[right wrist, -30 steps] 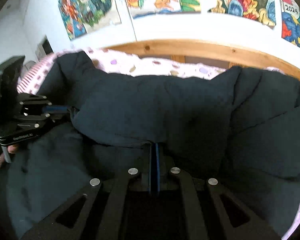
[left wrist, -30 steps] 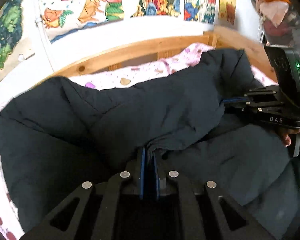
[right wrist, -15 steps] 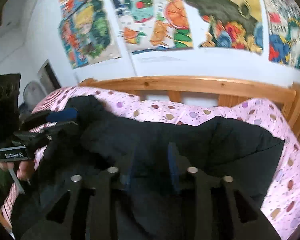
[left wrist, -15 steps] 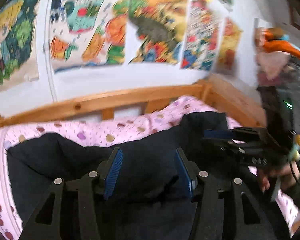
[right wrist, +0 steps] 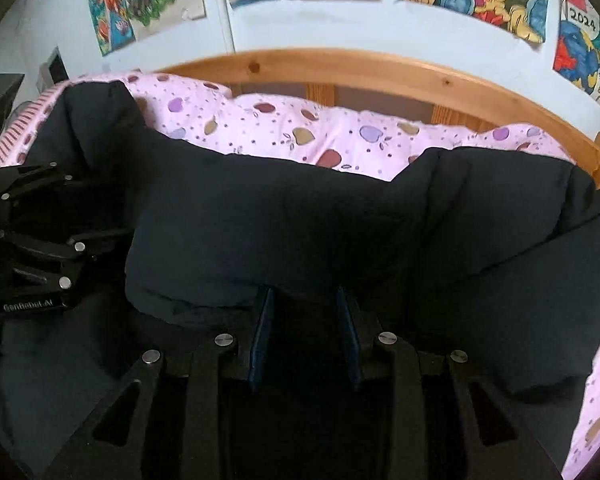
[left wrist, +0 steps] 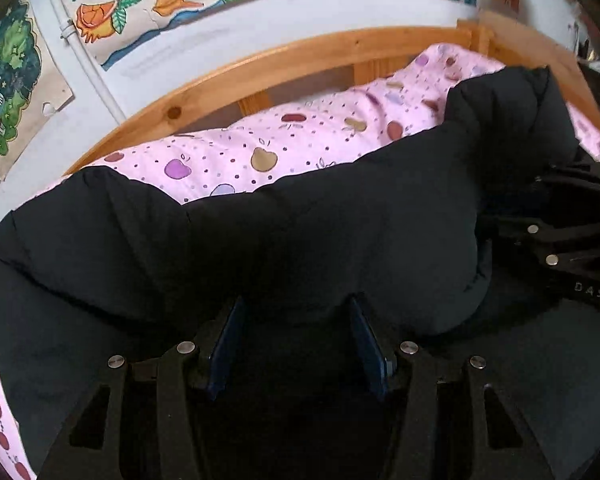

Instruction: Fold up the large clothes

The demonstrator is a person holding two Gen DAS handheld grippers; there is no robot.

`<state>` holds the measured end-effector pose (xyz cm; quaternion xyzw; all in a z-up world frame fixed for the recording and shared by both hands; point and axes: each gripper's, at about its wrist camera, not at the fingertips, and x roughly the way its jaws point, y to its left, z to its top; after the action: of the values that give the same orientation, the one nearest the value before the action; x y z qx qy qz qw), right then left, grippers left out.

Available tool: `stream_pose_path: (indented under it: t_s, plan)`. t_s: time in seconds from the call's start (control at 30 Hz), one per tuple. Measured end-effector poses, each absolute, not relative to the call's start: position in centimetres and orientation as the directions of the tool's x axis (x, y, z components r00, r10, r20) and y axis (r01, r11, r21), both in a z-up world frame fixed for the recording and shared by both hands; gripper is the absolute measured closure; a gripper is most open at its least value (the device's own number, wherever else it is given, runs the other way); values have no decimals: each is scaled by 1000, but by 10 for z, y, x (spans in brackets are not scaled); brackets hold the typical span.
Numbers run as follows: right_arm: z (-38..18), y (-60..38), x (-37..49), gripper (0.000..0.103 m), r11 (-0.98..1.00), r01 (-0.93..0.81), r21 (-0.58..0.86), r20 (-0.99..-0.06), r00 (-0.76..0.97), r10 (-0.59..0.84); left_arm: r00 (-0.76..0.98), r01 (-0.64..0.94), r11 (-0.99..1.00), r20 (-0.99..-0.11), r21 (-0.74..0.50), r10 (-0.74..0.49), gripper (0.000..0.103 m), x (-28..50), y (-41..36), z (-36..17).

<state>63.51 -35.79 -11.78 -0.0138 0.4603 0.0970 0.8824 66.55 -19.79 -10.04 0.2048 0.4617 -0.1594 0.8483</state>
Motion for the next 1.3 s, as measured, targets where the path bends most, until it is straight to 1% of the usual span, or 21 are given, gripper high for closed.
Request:
stream_pose_path:
  t_s: [0.13, 0.27, 0.3, 0.33, 0.37, 0.4, 0.43, 0.47, 0.6, 0.73, 0.8, 0.9, 1.0, 1.03, 1.13, 1.23, 1.3]
  plan:
    - [-120, -359, 629, 73, 982, -178, 59, -792, 590, 154, 558, 445, 866, -827, 227, -70, 51, 658, -202, -102]
    - [-104, -358, 619, 73, 985, -161, 57, -768, 624, 146, 592, 441, 871, -799, 214, -104, 51, 644, -195, -87]
    - [-100, -359, 617, 71, 986, -153, 62, -763, 630, 146, 592, 430, 881, -799, 199, -108, 49, 643, -192, -82]
    - [-94, -359, 613, 66, 987, -148, 71, -755, 638, 150, 591, 408, 897, -798, 170, -118, 48, 640, -187, -73]
    - [-86, -359, 608, 61, 987, -141, 82, -745, 649, 154, 591, 397, 905, -797, 153, -124, 41, 637, -184, -68]
    - [-77, -360, 602, 50, 987, -135, 92, -732, 663, 159, 591, 384, 913, -796, 137, -129, 32, 634, -181, -62]
    - [-73, -361, 598, 43, 986, -134, 97, -724, 671, 162, 596, 362, 923, -794, 129, -122, 28, 629, -177, -54]
    - [-65, -362, 593, 42, 987, -126, 96, -713, 683, 156, 600, 346, 930, -791, 126, -116, 25, 624, -175, -50]
    - [-38, -366, 573, 41, 992, -95, 80, -692, 711, 124, 610, 315, 947, -778, 67, -148, 25, 600, -162, -25]
    - [-12, -370, 545, 29, 997, -73, 39, -662, 745, 81, 660, 293, 956, -730, 30, -179, 19, 572, -153, 7]
    - [5, -371, 529, 25, 997, -66, 39, -642, 763, 75, 679, 292, 956, -706, 8, -201, 10, 564, -146, 19]
    - [26, -375, 504, 20, 998, -51, 39, -616, 785, 64, 704, 291, 956, -674, -15, -225, 5, 546, -139, 40]
    - [48, -371, 480, 16, 999, -47, 18, -589, 806, 49, 712, 290, 957, -665, -13, -225, 2, 524, -134, 57]
    - [53, -370, 474, 13, 999, -45, 11, -584, 811, 43, 724, 290, 957, -652, -7, -224, 2, 516, -133, 64]
    - [72, -365, 450, 8, 999, -35, -12, -560, 829, 23, 766, 296, 955, -600, 14, -229, 0, 489, -126, 85]
    - [86, -359, 426, 4, 1000, -27, -13, -539, 842, 16, 795, 297, 955, -556, 5, -244, 0, 461, -118, 105]
    - [96, -355, 407, 3, 1000, -29, -4, -523, 852, 23, 807, 295, 956, -534, -9, -254, 0, 444, -112, 117]
